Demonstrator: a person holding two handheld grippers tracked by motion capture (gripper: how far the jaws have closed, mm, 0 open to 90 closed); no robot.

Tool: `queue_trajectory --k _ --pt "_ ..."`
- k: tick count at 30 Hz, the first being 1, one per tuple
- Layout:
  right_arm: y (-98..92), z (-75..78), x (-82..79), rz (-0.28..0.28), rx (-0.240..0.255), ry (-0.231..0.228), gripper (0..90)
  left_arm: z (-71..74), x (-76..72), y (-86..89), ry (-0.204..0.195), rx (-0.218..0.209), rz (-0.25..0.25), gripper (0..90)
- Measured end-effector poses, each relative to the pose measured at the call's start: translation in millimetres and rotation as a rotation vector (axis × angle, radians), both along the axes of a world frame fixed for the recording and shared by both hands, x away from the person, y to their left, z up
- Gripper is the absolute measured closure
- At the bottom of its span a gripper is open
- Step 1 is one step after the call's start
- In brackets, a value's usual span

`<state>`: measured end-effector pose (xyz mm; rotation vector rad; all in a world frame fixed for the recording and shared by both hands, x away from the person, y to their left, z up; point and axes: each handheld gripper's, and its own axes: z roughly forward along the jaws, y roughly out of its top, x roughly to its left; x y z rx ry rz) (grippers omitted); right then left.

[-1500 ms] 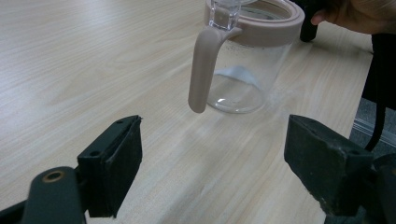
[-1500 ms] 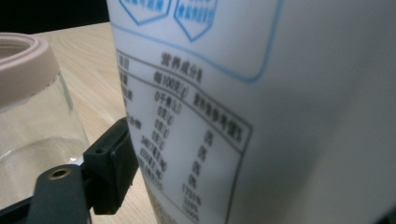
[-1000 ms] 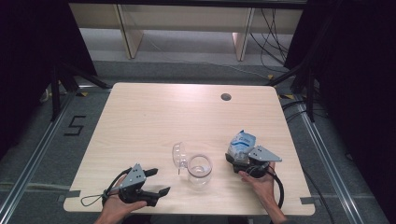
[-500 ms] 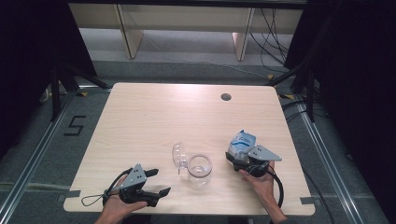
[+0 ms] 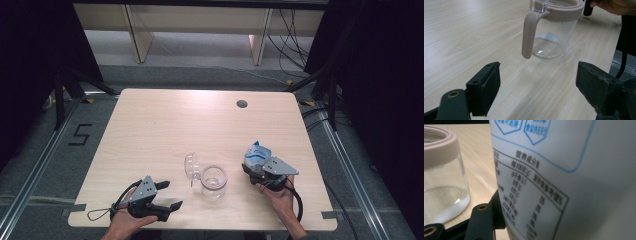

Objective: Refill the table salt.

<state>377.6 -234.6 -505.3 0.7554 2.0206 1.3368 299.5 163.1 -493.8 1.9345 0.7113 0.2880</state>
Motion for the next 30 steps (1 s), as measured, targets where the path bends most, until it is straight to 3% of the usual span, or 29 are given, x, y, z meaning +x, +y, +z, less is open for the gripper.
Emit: queue_trajectory --k 4,6,8,10,11,12,16,20,24,26,28,30 --pt "4.5 3.7 -2.9 0.018 -0.043 -0.01 41.8 0.1 -0.1 0.3 0.003 0.002 0.002 19.6" --pt "8.8 5.2 -4.9 0.032 -0.089 -0.023 41.8 -0.3 -0.2 0.3 0.014 -0.011 0.004 19.6" --pt "9.7 6.7 -3.7 0.047 -0.126 -0.062 41.8 0.0 0.3 0.9 -0.003 -0.003 -0.004 19.6" --pt "10.9 6.8 -3.9 0.046 -0.127 -0.066 41.9 -0.2 0.3 0.6 -0.001 -0.007 -0.003 19.6" --pt "11.2 8.5 -2.0 0.063 -0.157 -0.096 41.9 -0.1 0.1 0.3 -0.001 -0.004 0.0 19.7" --pt "11.2 8.5 -2.0 0.063 -0.157 -0.096 41.9 -0.1 0.1 0.3 -0.001 -0.004 0.0 19.7" --pt "15.7 12.3 -2.1 0.076 -0.236 -0.143 42.0 0.1 0.8 1.2 0.0 -0.003 -0.005 19.7" --pt "20.1 16.4 -4.7 0.079 -0.266 -0.17 42.3 -0.4 -0.7 0.1 0.012 -0.019 0.009 19.7" --pt "21.9 17.6 -4.0 0.083 -0.3 -0.195 42.3 -0.1 0.4 1.2 0.005 -0.003 -0.006 19.7" --pt "23.0 17.4 -4.7 0.088 -0.287 -0.183 42.3 -0.3 1.1 1.2 -0.004 -0.004 -0.008 19.7" --pt "23.5 18.1 -1.4 0.098 -0.319 -0.22 42.3 -0.2 1.3 1.8 0.001 0.002 -0.003 19.7" --pt "24.5 18.3 -2.3 0.097 -0.311 -0.213 42.3 -0.5 1.1 1.6 0.006 0.0 0.001 19.8"
